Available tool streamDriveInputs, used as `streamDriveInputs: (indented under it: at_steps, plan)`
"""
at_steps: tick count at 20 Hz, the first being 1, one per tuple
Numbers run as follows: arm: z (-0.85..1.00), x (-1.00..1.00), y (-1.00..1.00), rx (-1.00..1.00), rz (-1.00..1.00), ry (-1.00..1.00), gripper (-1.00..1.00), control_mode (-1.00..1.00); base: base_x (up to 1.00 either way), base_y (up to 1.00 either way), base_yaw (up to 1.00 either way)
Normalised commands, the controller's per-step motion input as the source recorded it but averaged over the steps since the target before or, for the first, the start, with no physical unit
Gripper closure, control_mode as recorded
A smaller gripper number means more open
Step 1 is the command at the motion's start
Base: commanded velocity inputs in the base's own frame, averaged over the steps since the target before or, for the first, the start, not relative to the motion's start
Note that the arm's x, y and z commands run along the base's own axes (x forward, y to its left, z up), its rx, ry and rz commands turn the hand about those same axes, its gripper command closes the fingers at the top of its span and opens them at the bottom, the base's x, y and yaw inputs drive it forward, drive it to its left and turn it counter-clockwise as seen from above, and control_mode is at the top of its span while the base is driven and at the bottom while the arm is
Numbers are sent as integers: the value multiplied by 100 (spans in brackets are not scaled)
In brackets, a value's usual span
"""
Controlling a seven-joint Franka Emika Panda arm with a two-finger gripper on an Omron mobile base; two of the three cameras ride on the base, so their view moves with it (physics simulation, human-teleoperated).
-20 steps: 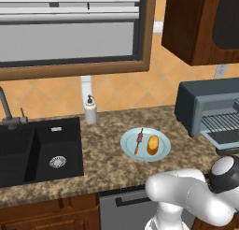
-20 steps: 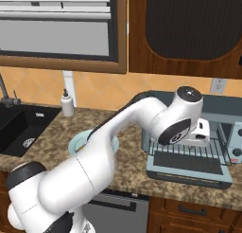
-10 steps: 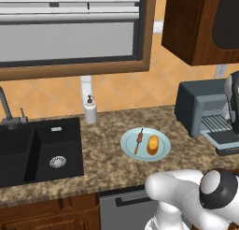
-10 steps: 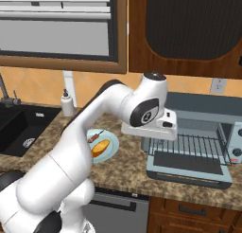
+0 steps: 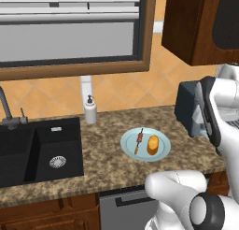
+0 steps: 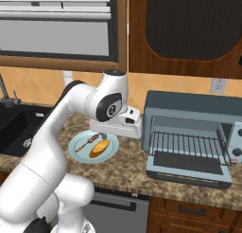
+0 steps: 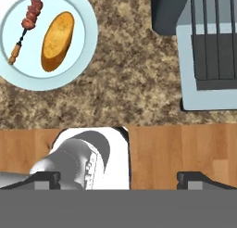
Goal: Pick up the kebab skewer and baguette bread, and place them inside the toaster oven. Close the toaster oven door and start by setting the timer.
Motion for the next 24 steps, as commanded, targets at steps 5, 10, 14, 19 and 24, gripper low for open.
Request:
streamDriveInputs:
  at_steps: [5, 10, 14, 19, 24]
  plan:
    - [-1, 4, 61, 0, -1, 4, -100, -100, 0, 0, 0]
    - [-2, 14, 35, 0, 0, 6, -100, -100, 0, 0, 0]
    - [-27, 16, 19, 0, 0, 1, -100, -100, 0, 0, 0]
    - [-33, 10, 12, 0, 0, 0, -100, -100, 0, 0, 0]
    - [-28, 23, 21, 0, 0, 0, -100, -100, 0, 0, 0]
